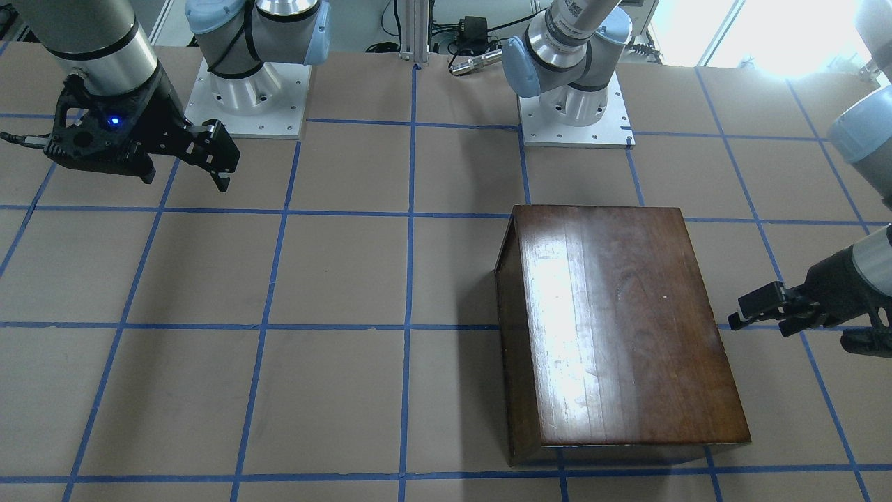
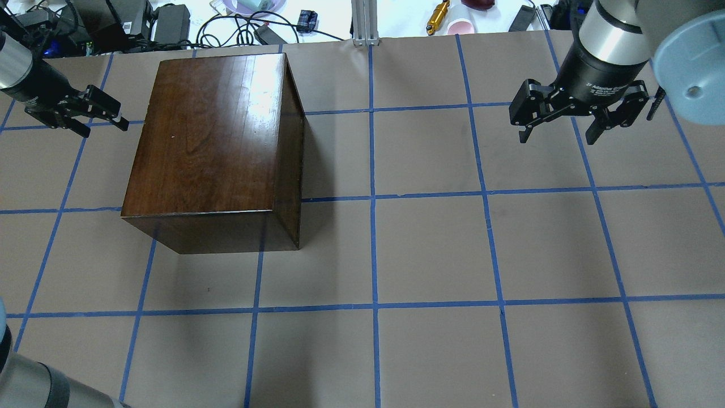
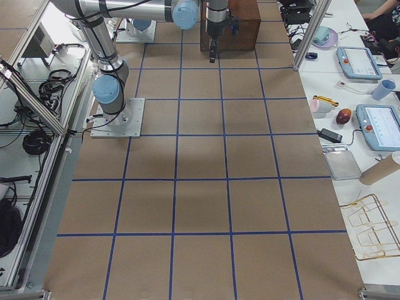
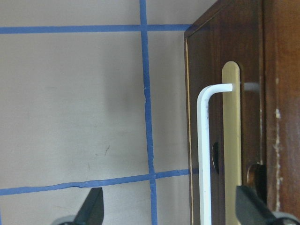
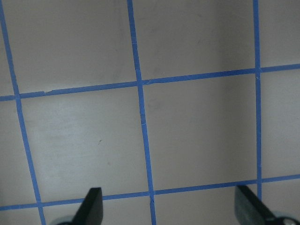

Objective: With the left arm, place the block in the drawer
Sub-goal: 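Move the left gripper down beside the cabinet to the white drawer handle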

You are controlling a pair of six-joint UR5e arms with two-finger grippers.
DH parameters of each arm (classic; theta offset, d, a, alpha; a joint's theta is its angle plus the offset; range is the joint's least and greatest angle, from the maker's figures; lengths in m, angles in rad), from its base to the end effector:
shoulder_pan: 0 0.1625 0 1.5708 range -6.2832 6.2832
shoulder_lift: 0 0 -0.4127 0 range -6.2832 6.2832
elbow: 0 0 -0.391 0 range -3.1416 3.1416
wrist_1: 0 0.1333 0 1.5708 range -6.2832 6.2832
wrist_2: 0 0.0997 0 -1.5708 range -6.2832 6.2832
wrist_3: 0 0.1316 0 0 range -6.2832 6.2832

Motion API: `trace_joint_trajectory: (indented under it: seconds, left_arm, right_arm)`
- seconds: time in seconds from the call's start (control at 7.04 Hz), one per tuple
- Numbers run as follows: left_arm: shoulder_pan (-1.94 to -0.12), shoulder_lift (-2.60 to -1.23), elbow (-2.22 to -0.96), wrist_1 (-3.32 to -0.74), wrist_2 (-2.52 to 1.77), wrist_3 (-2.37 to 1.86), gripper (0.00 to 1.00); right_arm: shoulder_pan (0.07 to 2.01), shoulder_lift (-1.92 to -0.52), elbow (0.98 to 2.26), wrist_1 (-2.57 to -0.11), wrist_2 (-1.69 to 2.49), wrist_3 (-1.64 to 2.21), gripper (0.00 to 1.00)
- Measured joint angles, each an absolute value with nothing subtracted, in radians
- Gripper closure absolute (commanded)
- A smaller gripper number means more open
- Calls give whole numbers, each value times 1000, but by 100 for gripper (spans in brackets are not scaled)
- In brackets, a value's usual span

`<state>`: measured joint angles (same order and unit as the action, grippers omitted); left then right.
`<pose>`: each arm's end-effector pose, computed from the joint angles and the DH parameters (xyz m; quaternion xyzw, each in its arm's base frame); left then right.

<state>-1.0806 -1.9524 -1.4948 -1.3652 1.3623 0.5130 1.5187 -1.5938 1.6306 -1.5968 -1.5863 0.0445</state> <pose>0.1469 -0.6163 0.2898 -0.0061 -0.9933 0.0064 0.1150 0.1061 -0.4857 0.4281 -0.0482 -0.9988 -0.0054 0.0077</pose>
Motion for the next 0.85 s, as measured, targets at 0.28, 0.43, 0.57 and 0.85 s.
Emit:
trace_joint_trajectory:
  seconds: [0.28,0.43,0.57,0.85]
  left_arm:
    - [-1080,-1981,-1501,-1379,1352,513,0]
    - [-1080,-1990,-1505,-1382,1331,514,0]
    - [-1080,-1996,-1508,-1384,1312,515,0]
    - [-1080,-2009,-1510,-1384,1302,517,0]
  right_arm:
    - [1519,-1594,1631,-1597,-1587,44,0]
    - [1519,-1594,1631,-1597,-1587,44,0]
    - [1519,-1594,1631,-1597,-1587,44,0]
    - [1519,-1594,1631,-1597,-1587,44,0]
